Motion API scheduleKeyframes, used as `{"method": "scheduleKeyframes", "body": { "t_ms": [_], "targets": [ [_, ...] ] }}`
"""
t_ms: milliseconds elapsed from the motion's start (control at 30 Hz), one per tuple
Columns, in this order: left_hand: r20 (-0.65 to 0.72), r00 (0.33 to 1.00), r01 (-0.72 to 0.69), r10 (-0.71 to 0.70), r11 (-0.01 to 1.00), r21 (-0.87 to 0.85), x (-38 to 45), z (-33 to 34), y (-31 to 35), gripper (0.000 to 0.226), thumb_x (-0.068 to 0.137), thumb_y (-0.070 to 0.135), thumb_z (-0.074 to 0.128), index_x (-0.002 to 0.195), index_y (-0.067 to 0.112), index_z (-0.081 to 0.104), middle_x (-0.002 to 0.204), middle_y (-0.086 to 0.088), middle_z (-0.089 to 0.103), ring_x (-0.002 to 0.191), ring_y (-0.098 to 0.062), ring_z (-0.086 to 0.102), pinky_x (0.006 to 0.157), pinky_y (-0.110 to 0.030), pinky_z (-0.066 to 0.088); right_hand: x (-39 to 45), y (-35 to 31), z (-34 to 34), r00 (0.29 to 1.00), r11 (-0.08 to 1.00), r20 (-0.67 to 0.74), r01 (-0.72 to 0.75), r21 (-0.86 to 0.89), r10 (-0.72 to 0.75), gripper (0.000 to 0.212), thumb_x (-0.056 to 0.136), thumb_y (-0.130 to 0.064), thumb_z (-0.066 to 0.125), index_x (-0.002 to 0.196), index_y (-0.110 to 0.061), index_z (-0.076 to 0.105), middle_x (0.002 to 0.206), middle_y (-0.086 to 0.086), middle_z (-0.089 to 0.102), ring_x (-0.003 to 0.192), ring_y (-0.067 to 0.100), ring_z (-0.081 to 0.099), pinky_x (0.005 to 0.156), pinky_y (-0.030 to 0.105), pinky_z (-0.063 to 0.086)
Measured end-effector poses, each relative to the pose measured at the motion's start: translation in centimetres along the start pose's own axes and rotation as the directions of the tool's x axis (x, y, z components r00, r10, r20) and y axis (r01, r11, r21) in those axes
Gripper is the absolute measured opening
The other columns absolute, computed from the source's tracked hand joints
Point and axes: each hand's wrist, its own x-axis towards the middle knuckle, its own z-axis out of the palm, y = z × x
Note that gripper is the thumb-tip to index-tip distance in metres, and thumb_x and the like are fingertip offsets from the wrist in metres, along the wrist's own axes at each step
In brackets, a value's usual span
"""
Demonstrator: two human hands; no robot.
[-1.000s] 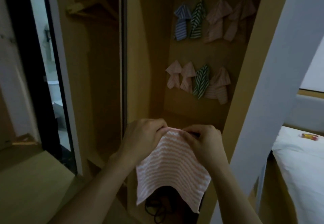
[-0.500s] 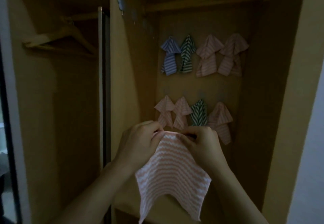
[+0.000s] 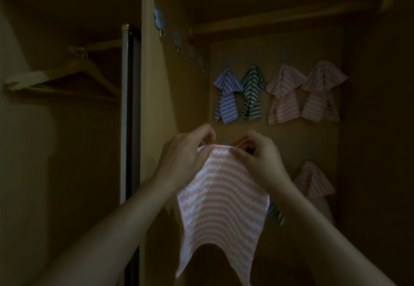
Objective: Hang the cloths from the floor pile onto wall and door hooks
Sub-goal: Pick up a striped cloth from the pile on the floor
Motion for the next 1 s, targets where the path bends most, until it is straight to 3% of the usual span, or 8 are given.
{"method": "scheduleKeyframes", "body": {
  "t_ms": [133, 233, 333, 500, 633, 733, 867, 1000],
  "targets": [
    [0.040, 0.995, -0.094, 0.092, 0.994, 0.050, 4.1, 1.0, -1.9, 0.011, 0.085, 0.019, 0.059, 0.094, 0.025, 0.064, 0.090, 0.007, 0.066, 0.084, -0.015, 0.062, 0.071, -0.039, 0.050, 4.4, 2.5, 0.7, 0.997, 0.986, -0.005, 0.082, 0.144, -0.082, 0.016, 0.085, -0.005, 0.061, 0.085, -0.020, 0.055, 0.077, 0.000, 0.058, 0.073, 0.017, 0.056, 0.065, 0.026, 0.044],
    [0.026, 0.989, -0.148, 0.146, 0.976, 0.161, 7.6, 2.1, -3.1, 0.016, 0.084, 0.012, 0.063, 0.092, 0.020, 0.074, 0.093, 0.002, 0.068, 0.085, -0.016, 0.063, 0.074, -0.039, 0.050, 7.9, 4.7, 1.0, 0.988, 0.979, -0.013, 0.156, 0.131, -0.156, 0.021, 0.083, 0.001, 0.057, 0.081, -0.020, 0.060, 0.076, -0.003, 0.060, 0.070, 0.008, 0.055, 0.064, 0.016, 0.042],
    [0.003, 0.989, -0.145, 0.150, 0.950, 0.277, 11.1, 3.3, -4.2, 0.018, 0.086, 0.014, 0.062, 0.096, 0.019, 0.075, 0.097, 0.002, 0.068, 0.090, -0.018, 0.063, 0.076, -0.039, 0.051, 11.5, 6.5, 1.3, 0.982, 0.975, -0.050, 0.186, 0.122, -0.182, 0.026, 0.082, 0.004, 0.057, 0.081, -0.017, 0.071, 0.083, -0.005, 0.069, 0.081, 0.003, 0.062, 0.075, 0.011, 0.046],
    [0.019, 0.995, -0.092, 0.094, 0.878, 0.470, 15.9, 5.5, -6.7, 0.026, 0.093, 0.015, 0.052, 0.111, 0.020, 0.071, 0.105, -0.003, 0.065, 0.099, -0.023, 0.059, 0.083, -0.040, 0.049, 17.3, 9.2, 2.3, 0.976, 0.978, -0.080, 0.205, 0.038, -0.201, 0.025, 0.090, 0.003, 0.054, 0.097, -0.009, 0.075, 0.100, 0.007, 0.071, 0.092, 0.015, 0.063, 0.085, 0.016, 0.047],
    [0.026, 0.997, -0.076, 0.073, 0.848, 0.525, 18.8, 7.0, -8.3, 0.030, 0.096, 0.011, 0.048, 0.121, 0.017, 0.064, 0.118, -0.006, 0.060, 0.097, -0.024, 0.060, 0.081, -0.042, 0.052, 21.2, 10.4, 3.1, 0.971, 0.962, -0.018, 0.233, -0.143, -0.238, 0.032, 0.091, 0.001, 0.051, 0.116, -0.008, 0.068, 0.119, 0.008, 0.067, 0.106, 0.021, 0.061, 0.092, 0.016, 0.040],
    [0.026, 0.999, -0.035, 0.024, 0.797, 0.604, 20.8, 8.1, -9.3, 0.031, 0.096, 0.009, 0.046, 0.123, 0.014, 0.061, 0.120, -0.008, 0.055, 0.097, -0.025, 0.059, 0.080, -0.041, 0.053, 23.8, 10.6, 3.8, 0.967, 0.933, 0.079, 0.255, -0.255, -0.242, 0.038, 0.090, 0.002, 0.049, 0.125, -0.004, 0.061, 0.129, 0.014, 0.060, 0.116, 0.026, 0.056, 0.100, 0.026, 0.039],
    [0.050, 0.997, -0.077, 0.060, 0.686, 0.724, 23.0, 9.7, -10.7, 0.026, 0.100, 0.017, 0.042, 0.113, 0.006, 0.061, 0.114, -0.013, 0.052, 0.087, -0.026, 0.055, 0.061, -0.033, 0.039, 26.8, 10.7, 4.9, 0.972, 0.909, 0.163, 0.220, -0.355, -0.171, 0.039, 0.092, -0.001, 0.048, 0.131, -0.003, 0.055, 0.131, 0.017, 0.056, 0.118, 0.029, 0.052, 0.098, 0.031, 0.041],
    [0.103, 0.994, -0.097, 0.021, 0.558, 0.824, 25.0, 11.2, -12.6, 0.026, 0.102, 0.018, 0.038, 0.114, 0.005, 0.057, 0.119, -0.013, 0.048, 0.056, -0.017, 0.027, 0.045, -0.028, 0.017, 30.0, 11.1, 6.6, 0.975, 0.872, 0.210, 0.168, -0.461, -0.076, 0.033, 0.097, -0.006, 0.045, 0.128, -0.002, 0.056, 0.132, 0.017, 0.054, 0.119, 0.028, 0.051, 0.094, 0.026, 0.040]
  ]
}}
